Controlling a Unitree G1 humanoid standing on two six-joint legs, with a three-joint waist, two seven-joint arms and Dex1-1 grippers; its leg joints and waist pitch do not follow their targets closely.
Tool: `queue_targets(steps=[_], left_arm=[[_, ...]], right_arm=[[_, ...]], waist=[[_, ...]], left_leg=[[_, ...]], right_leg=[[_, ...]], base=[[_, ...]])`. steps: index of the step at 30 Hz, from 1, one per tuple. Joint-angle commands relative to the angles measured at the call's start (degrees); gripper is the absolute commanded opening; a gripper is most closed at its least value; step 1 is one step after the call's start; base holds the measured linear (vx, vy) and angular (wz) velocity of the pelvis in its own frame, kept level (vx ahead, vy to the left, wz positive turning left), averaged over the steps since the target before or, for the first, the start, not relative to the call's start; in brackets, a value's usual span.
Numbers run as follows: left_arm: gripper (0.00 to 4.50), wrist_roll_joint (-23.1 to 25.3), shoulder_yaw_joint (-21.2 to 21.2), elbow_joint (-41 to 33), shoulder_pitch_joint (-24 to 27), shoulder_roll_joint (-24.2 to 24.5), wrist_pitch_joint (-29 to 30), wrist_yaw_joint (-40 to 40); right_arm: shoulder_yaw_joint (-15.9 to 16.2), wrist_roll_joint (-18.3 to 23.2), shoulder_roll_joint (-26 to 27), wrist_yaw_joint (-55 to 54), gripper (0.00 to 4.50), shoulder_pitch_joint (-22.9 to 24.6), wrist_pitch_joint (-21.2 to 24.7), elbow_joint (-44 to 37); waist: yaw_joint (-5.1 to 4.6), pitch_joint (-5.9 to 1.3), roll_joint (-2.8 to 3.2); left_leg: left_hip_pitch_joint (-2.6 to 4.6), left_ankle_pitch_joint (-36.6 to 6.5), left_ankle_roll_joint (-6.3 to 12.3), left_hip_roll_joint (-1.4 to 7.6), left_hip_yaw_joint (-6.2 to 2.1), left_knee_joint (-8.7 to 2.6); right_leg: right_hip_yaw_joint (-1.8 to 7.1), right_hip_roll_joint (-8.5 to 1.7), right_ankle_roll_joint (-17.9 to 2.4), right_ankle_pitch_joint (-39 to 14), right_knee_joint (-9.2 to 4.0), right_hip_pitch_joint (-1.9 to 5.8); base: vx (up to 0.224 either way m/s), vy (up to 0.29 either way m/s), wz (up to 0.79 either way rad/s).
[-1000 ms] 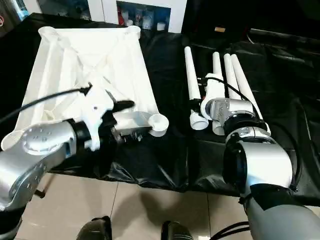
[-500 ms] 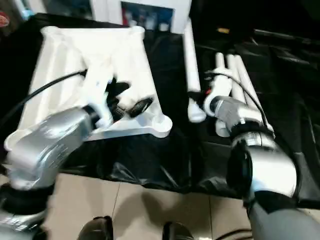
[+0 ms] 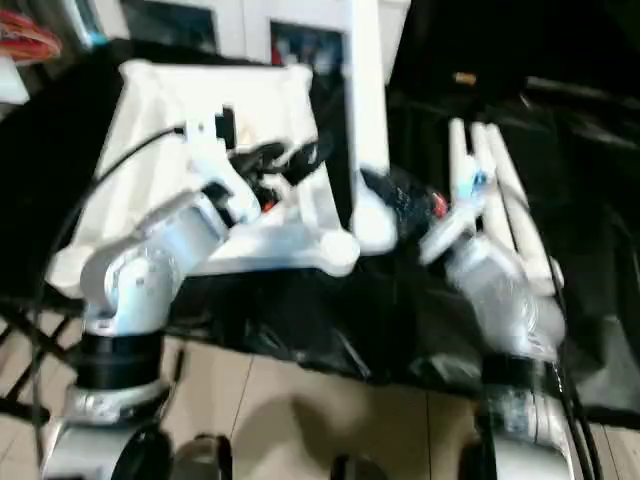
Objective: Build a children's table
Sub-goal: Pick table leg
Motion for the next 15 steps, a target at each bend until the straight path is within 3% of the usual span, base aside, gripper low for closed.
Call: queue_targets(steps=[1,2,4,7,15], left_arm=[[4.5,-3.2,0.7,-0.4,-1.3,-1.3,1.3,-0.6],[4.5,-4.2,1.1,-0.5,-1.6,-1.7,1.6,-0.8],[4.5,-6.1,0.6,-1.1,-1.8,-2.1,3.1,-2.3],[4.5,-7.6,-0.4,-1.6,-1.5,-3.1,4.7,-3.1],[4.5,-10.0,-0.6,-1.3,-1.7,-2.5,5.7,-3.5]], right_arm=[[-0.4,2.8,0.0,0.0,1.88,0.5,2.2,-4.4],[-0.3,3.4,0.0,-0.2,1.88,1.3,2.9,-5.8],[0.2,5.1,0.2,-0.6,1.88,3.2,4.8,-9.0],[1.2,7.3,0.1,-1.5,1.88,5.4,6.8,-12.8],[1.3,8.4,0.0,-3.1,1.88,6.5,8.1,-14.2]], waist=[[0.07,-6.42,-0.46],[0.07,-6.42,-0.46],[0.31,-6.55,-0.28],[0.21,-6.65,-0.25],[0.21,-6.81,-0.12]], left_leg=[[1.9,-12.6,1.48,0.31,0.26,-3.48],[1.9,-12.6,1.48,0.31,0.26,-3.48],[1.93,-14.5,0.29,0.27,0.05,-3.62],[1.91,-16.5,-0.52,0.14,-0.09,-3.8],[1.63,-18.2,-1.85,-0.07,-0.44,-4.01]], right_leg=[[0.49,-2.2,-11.4,-14.1,-4.67,3.39],[0.49,-2.2,-11.4,-14.1,-4.67,3.39],[0.42,-2.19,-8.7,-19.3,-5.23,2.99],[0.3,-2.08,-6.5,-22.7,-5.75,2.74],[-0.09,-2.19,-2.9,-27.7,-6.56,2.48]], base=[[0.0,0.0,0.0],[0.0,0.0,0.0],[0.0,0.0,0.0],[0.0,0.0,0.0],[0.0,0.0,0.0]])
